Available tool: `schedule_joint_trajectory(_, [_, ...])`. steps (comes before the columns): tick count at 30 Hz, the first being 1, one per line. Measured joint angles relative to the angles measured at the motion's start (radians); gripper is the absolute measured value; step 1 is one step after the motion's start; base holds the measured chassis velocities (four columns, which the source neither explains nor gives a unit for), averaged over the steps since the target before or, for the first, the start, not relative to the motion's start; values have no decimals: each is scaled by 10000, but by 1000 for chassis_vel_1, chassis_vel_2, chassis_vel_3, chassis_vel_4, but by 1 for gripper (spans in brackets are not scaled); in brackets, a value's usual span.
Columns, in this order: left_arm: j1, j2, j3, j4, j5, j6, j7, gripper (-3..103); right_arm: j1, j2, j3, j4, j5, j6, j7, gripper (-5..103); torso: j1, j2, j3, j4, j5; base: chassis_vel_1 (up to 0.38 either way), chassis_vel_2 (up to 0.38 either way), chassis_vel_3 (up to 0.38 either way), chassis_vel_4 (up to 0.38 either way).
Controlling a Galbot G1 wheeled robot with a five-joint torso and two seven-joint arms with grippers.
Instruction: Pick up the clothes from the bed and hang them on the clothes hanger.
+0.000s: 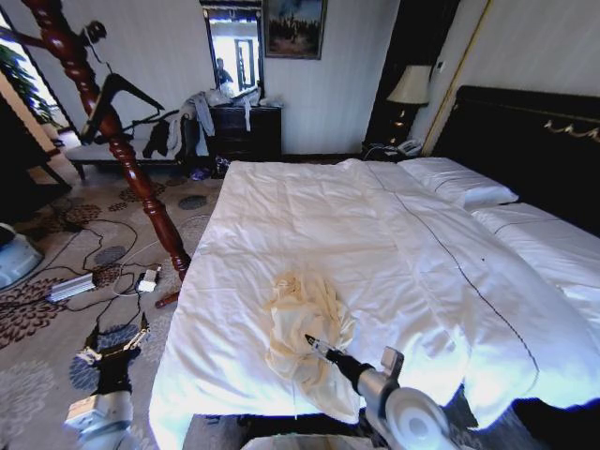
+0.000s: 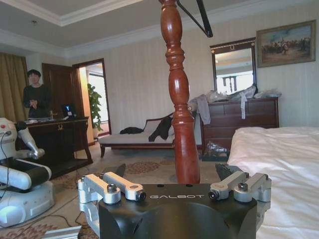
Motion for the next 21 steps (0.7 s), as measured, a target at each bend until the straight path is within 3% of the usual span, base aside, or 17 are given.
schedule_joint_trajectory(4, [-29, -28, 92, -28, -74, 73, -81, 100, -1, 43, 14, -67, -15, -2, 47, 96, 0, 0, 0, 0, 1, 0, 0, 0, 0])
schedule_joint_trajectory(8, [-105, -65, 186, 23, -65, 75, -135, 100, -208, 117, 23, -41, -176, 11, 43, 75, 0, 0, 0, 0, 1, 0, 0, 0, 0])
schedule_joint_trajectory(10, [-122, -76, 203, 33, -59, 75, -155, 100, -234, 151, 5, -41, -235, 29, 27, 75, 0, 0, 0, 0, 0, 0, 0, 0, 0])
schedule_joint_trajectory(16, [-105, -66, 232, -22, -55, 69, -216, 100, -235, 328, -37, -186, -593, 250, -141, 48, 0, 0, 0, 0, 1, 0, 0, 0, 0])
schedule_joint_trajectory(18, [-101, -46, 215, -30, -65, 67, -227, 100, -223, 349, -37, -220, -661, 300, -180, 48, 0, 0, 0, 0, 1, 0, 0, 0, 0])
schedule_joint_trajectory(21, [-87, -1, 179, -38, -92, 64, -256, 100, -194, 420, 15, -263, -776, 456, -273, 32, 0, 0, 0, 1, 1, 0, 0, 0, 0])
